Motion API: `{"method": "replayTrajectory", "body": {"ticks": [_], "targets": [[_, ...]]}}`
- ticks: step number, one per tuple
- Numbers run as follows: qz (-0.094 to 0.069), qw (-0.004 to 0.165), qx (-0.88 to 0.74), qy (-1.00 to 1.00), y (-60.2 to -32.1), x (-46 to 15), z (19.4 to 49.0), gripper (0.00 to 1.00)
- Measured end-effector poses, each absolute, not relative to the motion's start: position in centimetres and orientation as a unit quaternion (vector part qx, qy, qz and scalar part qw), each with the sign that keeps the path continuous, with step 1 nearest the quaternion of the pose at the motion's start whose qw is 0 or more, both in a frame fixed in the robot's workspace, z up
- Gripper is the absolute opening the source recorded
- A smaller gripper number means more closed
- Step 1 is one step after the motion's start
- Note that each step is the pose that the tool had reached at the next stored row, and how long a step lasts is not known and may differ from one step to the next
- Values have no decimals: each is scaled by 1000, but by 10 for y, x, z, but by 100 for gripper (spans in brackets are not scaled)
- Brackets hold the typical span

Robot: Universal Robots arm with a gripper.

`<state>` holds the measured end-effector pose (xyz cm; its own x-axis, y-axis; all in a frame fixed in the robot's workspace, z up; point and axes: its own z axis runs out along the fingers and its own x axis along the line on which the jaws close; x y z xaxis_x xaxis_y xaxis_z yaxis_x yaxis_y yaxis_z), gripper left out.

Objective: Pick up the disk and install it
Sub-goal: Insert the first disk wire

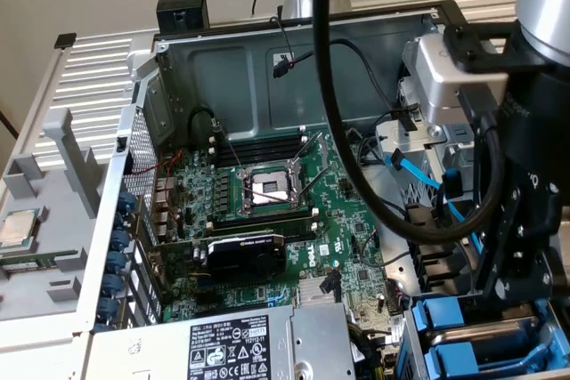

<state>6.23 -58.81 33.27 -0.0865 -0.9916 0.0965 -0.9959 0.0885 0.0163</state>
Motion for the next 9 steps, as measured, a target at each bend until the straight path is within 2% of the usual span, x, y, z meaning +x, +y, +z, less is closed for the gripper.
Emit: {"method": "replayTrajectory", "body": {"ticks": [9], "targets": [[29, 40, 674, -737, -588, 62, 359, 25]]}}
